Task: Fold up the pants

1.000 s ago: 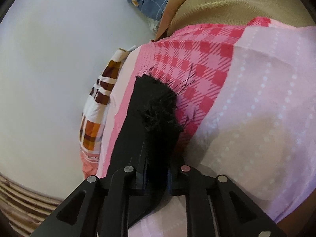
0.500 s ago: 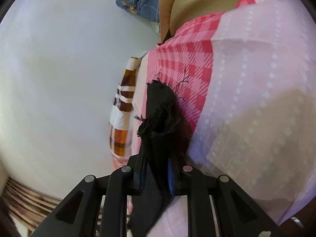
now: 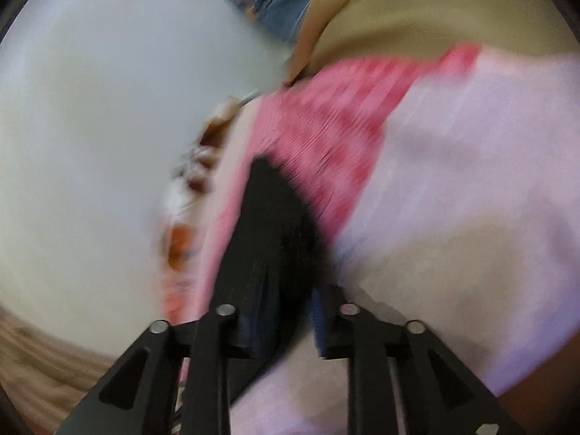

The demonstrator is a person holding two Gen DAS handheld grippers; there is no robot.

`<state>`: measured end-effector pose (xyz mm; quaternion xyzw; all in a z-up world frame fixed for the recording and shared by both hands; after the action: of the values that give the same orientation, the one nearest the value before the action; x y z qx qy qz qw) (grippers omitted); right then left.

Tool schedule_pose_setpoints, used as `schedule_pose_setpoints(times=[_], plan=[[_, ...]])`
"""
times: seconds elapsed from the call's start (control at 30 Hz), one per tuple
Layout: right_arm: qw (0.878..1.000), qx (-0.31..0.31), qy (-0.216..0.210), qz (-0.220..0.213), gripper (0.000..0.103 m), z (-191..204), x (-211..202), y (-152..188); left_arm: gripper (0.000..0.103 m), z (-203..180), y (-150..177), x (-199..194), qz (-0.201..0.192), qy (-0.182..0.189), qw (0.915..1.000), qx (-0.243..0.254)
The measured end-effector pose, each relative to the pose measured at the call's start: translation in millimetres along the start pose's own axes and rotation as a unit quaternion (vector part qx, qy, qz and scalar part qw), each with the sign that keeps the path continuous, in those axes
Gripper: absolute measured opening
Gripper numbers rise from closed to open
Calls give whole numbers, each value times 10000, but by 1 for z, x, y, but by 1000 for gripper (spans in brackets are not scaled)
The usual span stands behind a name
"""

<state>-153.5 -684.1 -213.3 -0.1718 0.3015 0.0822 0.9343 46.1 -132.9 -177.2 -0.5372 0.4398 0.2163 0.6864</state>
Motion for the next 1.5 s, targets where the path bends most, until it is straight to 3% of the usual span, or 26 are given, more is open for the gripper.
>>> schedule_pose_setpoints(times=[0.07,0.13,0.17,0.27,0.37,0.53,0.6,0.63,0.67,0.7,0.73,0.77,0.8,0.83,0.9,0.93,0.97,1.0,1.03,1.07,1.27,1.37,1.5], plan=[[9973,-348,350,-549,35,15,-23,-16,90,5,1,-4,-6,11,10000,-46],[9938,-928,-11,-612,35,51,-31,-24,90,9,1,-8,-41,52,9999,-103],[9906,-1266,-272,-429,35,74,-26,-23,91,11,1,-11,-72,78,9998,-137],[9739,-2187,-447,416,35,135,18,-1,91,14,0,-16,-116,100,9997,-206],[9401,-2940,-635,1604,35,190,91,54,91,15,0,-15,-116,114,9995,-267],[8899,-3641,-531,2697,35,227,186,122,91,22,2,-8,-72,78,9994,-327],[8806,-3780,-306,2840,31,226,211,131,91,25,4,-3,-18,14,9995,-300],[8808,-3756,-247,2872,24,223,215,131,91,28,5,1,27,12,9995,-301],[8884,-3643,-159,2787,6,219,220,120,91,31,7,3,50,11,9995,-314],[8957,-3616,81,2585,0,213,218,108,91,34,7,6,72,7,9994,-338],[9040,-3573,325,2327,0,208,217,96,91,37,8,8,94,13,9992,-379],[9221,-3307,303,1987,12,203,208,76,91,40,9,9,102,48,9990,-439],[9302,-3155,139,1871,12,204,201,69,91,42,9,10,101,87,9987,-488],[9313,-3087,-368,1898,12,212,190,69,91,44,10,9,54,151,9984,-543],[9119,-3376,-1006,2104,13,233,177,87,91,45,11,6,-56,250,9982,-548],[8928,-3777,-1081,2201,16,247,175,104,91,45,11,6,-93,267,9982,-528],[8799,-4015,-1107,2287,18,257,177,119,91,45,11,5,-152,267,9984,-477],[8532,-4387,-1224,2542,19,273,183,141,91,45,12,4,-199,239,9985,-440],[8385,-4580,-1278,2661,19,281,188,152,91,46,12,4,-234,217,9986,-423],[8123,-4966,-1279,2778,19,293,197,170,91,48,13,4,-274,211,9985,-420],[7225,-5817,-1329,3493,19,330,256,234,91,55,13,2,-354,381,9967,-628],[6896,-6132,-1325,3618,21,343,277,260,92,58,13,3,-371,403,9962,-676],[6639,-6229,-1413,3889,24,350,294,285,94,61,14,3,-457,533,9946,-758]])
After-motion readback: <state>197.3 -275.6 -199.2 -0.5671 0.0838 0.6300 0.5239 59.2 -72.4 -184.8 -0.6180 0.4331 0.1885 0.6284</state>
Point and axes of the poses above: each gripper's, at about its wrist camera, not at the fingertips, and x roughly the way its jaws point, z to its left, y to its underside, the point moved 5 cm from there along x, roughly the way its jaws point
